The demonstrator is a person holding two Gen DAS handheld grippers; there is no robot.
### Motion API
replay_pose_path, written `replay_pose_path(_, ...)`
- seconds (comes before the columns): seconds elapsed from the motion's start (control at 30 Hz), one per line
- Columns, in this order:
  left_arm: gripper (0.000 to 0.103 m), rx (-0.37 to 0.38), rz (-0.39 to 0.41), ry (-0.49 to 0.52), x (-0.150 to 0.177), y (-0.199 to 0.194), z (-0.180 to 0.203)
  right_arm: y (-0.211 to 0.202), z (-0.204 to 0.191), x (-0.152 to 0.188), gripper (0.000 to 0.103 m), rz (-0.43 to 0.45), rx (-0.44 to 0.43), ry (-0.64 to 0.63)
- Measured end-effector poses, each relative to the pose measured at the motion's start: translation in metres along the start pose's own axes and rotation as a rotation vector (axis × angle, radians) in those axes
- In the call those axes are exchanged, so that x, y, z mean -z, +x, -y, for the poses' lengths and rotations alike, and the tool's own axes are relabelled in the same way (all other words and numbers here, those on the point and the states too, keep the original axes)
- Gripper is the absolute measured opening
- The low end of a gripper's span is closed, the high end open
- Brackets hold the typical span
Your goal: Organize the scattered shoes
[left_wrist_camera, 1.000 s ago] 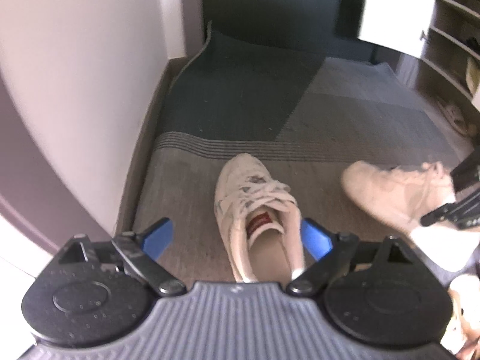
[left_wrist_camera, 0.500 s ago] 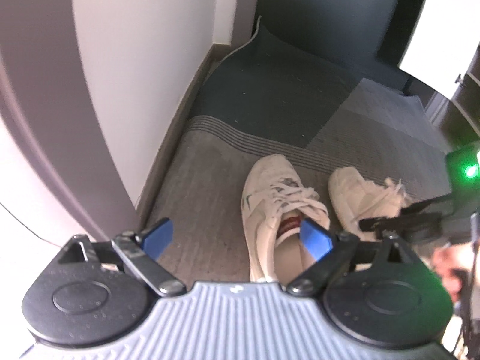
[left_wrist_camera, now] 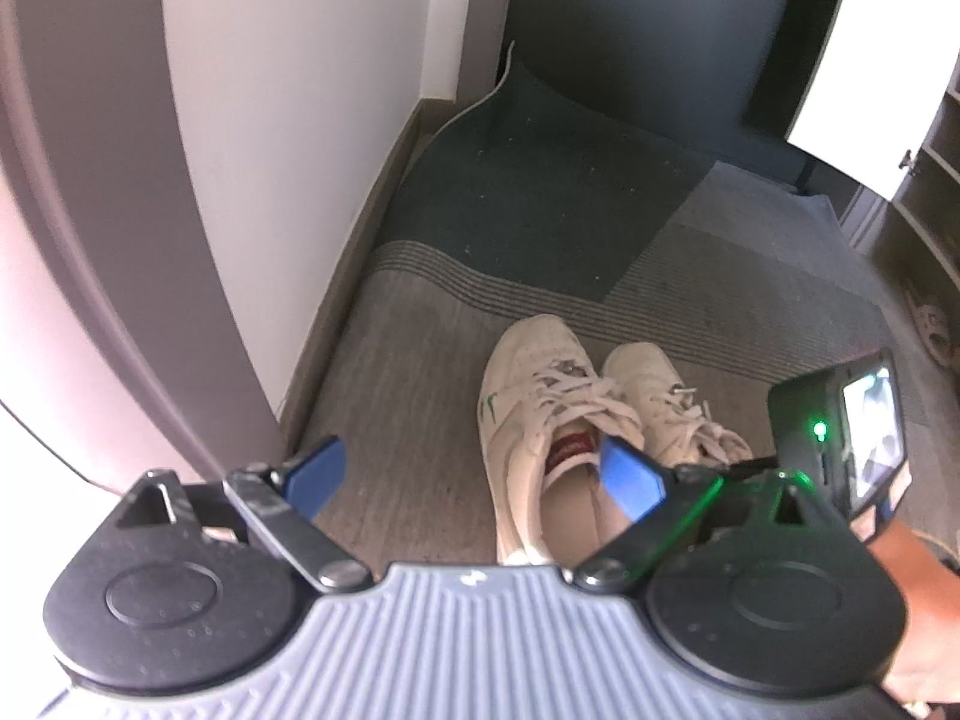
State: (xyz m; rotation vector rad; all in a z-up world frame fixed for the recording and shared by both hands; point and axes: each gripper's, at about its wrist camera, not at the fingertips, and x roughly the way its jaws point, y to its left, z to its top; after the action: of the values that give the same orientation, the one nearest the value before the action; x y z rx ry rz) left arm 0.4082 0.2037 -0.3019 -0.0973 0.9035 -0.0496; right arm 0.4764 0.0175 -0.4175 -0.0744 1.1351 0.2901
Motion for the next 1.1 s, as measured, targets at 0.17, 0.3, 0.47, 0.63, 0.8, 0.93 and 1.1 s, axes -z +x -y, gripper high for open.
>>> replay_pose_path(0.17,0.093,0.004,-0.003,0.003,0.002,0.000,0.000,-0.001,0.006,0.000,0.021,-0.008,-0.027,0.027)
replay_pose_path(0.3,0.093,0.008,-0.008,0.005,0.002,0.001,0.004,-0.006,0.015,-0.002,0.025,-0.023,-0.062,0.053)
replay_pose_path(0.47,0.093,0.021,-0.026,0.011,0.005,0.006,0.017,-0.032,0.032,-0.004,0.068,-0.005,-0.145,0.087)
replay_pose_path(0.63,0.093,0.029,-0.033,0.074,0.007,0.013,0.042,-0.079,0.064,-0.003,0.103,0.072,-0.247,0.121)
replay_pose_path(0.8,0.093,0.053,-0.048,0.129,0.010,0.022,0.065,-0.116,0.118,0.018,0.103,0.160,-0.216,0.167)
replay_pose_path(0.93,0.093,0.075,-0.058,0.155,0.016,0.027,0.083,-0.147,0.157,0.055,0.103,0.270,-0.162,0.198)
replay_pose_path(1.1,0.093,0.113,-0.077,0.206,0.031,0.033,0.109,-0.176,0.188,0.095,0.103,0.361,-0.089,0.233)
